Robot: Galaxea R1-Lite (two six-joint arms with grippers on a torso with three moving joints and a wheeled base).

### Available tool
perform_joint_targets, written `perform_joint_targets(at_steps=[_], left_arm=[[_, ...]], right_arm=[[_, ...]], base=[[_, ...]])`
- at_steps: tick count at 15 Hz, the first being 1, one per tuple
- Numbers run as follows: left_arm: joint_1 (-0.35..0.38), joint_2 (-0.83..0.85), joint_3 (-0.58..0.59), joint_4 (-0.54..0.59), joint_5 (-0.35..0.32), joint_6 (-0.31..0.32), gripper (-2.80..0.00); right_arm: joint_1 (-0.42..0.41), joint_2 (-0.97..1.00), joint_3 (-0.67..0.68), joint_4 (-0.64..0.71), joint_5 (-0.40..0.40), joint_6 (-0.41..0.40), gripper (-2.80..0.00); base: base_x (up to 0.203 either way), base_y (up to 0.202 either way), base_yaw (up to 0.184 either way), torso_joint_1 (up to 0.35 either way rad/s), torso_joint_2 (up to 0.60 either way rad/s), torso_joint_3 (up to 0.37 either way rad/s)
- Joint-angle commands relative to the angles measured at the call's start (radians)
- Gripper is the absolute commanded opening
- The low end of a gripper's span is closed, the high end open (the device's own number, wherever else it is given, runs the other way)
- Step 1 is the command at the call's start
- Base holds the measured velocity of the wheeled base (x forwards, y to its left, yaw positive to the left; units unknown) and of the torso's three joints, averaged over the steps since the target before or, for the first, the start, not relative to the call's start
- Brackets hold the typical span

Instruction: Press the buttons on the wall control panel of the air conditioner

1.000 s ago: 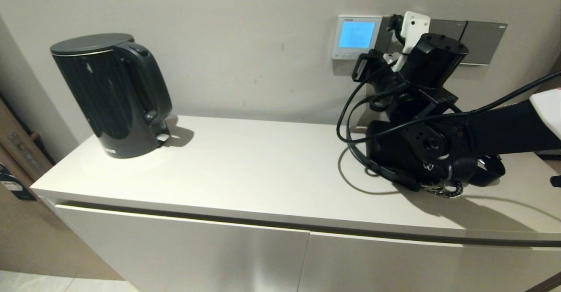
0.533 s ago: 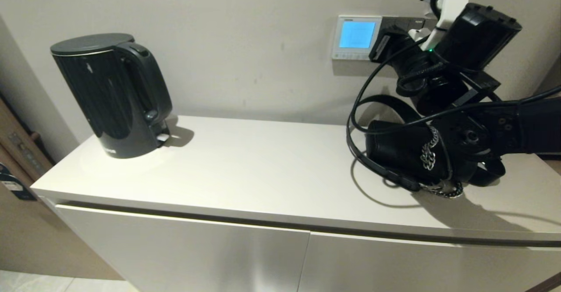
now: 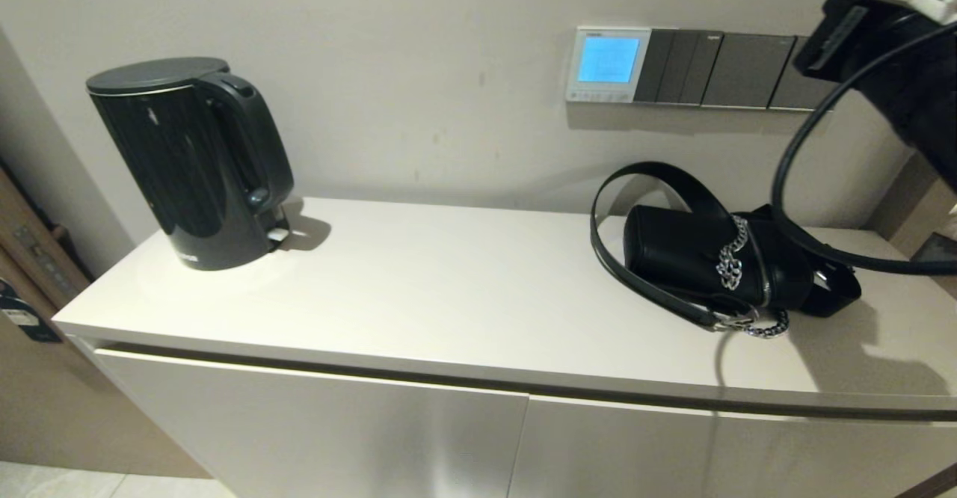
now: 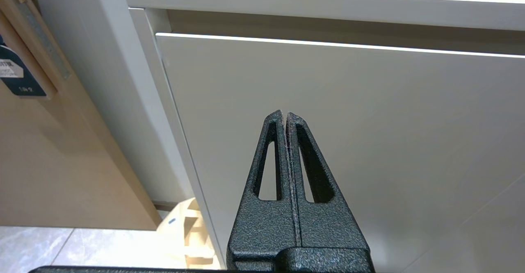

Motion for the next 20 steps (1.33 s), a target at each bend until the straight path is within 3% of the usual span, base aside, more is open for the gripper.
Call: perform_joint_targets(at_steps=[1, 4, 6, 9, 11, 15, 20], left_arm=[[0.001, 0.002, 0.0, 0.0, 0.0, 0.0, -2.8], [0.001, 0.002, 0.0, 0.0, 0.0, 0.0, -2.8], [0.0, 0.002, 0.0, 0.0, 0.0, 0.0, -2.8], [0.001, 0.002, 0.0, 0.0, 0.0, 0.0, -2.8], [0.001, 0.002, 0.0, 0.0, 0.0, 0.0, -2.8], [0.0, 0.002, 0.0, 0.0, 0.0, 0.0, -2.8], [0.001, 0.002, 0.0, 0.0, 0.0, 0.0, -2.8]], right_arm=[[-0.054, -0.252, 0.097, 0.095, -0.025, -0.004, -2.8], [-0.134, -0.471, 0.218, 0.281, -0.088, -0.006, -2.8], [-0.237, -0.598, 0.276, 0.411, -0.107, -0.006, -2.8], [-0.415, -0.774, 0.393, 0.546, -0.09, -0.009, -2.8], [-0.485, -0.865, 0.517, 0.573, -0.072, -0.01, -2.8], [-0.513, -0.994, 0.758, 0.571, -0.04, 0.0, -2.8], [-0.511, -1.112, 0.948, 0.561, 0.15, 0.054, -2.8]], base=[[0.0, 0.0, 0.0, 0.0, 0.0, 0.0], [0.0, 0.0, 0.0, 0.0, 0.0, 0.0], [0.0, 0.0, 0.0, 0.0, 0.0, 0.0], [0.0, 0.0, 0.0, 0.0, 0.0, 0.0], [0.0, 0.0, 0.0, 0.0, 0.0, 0.0], [0.0, 0.0, 0.0, 0.0, 0.0, 0.0], [0.0, 0.0, 0.0, 0.0, 0.0, 0.0]])
